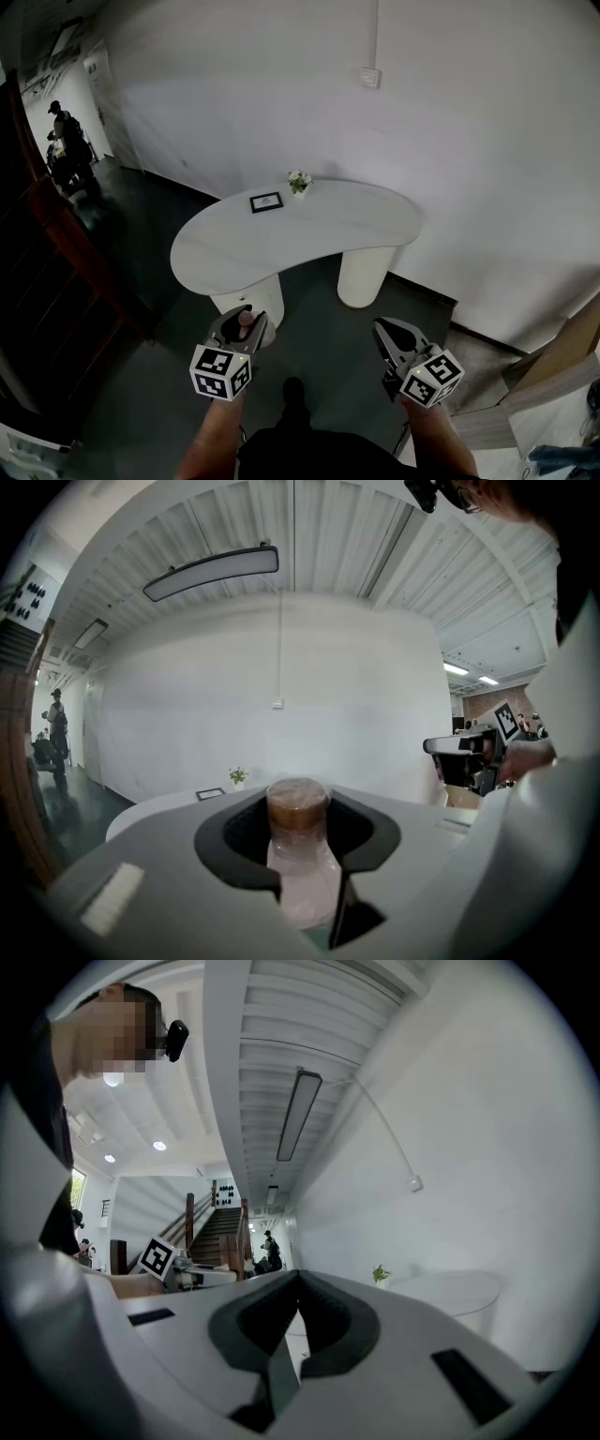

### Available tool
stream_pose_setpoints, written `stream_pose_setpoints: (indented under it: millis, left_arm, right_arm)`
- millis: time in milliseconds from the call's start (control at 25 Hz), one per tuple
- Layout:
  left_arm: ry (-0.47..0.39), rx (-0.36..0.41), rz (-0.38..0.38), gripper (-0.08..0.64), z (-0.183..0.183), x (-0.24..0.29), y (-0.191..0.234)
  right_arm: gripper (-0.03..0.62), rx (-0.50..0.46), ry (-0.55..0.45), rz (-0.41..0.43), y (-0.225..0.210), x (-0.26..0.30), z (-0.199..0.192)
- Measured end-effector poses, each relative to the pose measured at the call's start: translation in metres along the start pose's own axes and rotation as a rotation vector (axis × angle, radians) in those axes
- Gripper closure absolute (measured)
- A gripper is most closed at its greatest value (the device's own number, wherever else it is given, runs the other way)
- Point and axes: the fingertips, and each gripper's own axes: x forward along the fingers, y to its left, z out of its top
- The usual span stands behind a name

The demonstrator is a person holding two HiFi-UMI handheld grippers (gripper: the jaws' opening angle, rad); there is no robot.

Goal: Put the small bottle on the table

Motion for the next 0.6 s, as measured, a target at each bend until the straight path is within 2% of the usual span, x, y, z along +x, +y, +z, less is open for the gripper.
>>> stream_pose_setpoints:
  millis: [320, 600]
  left_arm:
    - [-0.017, -0.003, -0.007, 0.422, 0.011, 0.061, 0.039]
    - [-0.006, -0.007, -0.027, 0.422, 0.019, 0.124, 0.095]
  right_arm:
    - [0.581, 0.02, 0.018, -0.037, -0.052, 0.038, -0.005]
    - [0.581, 0.05, 0.049, -0.044, -0.092, 0.108, -0.009]
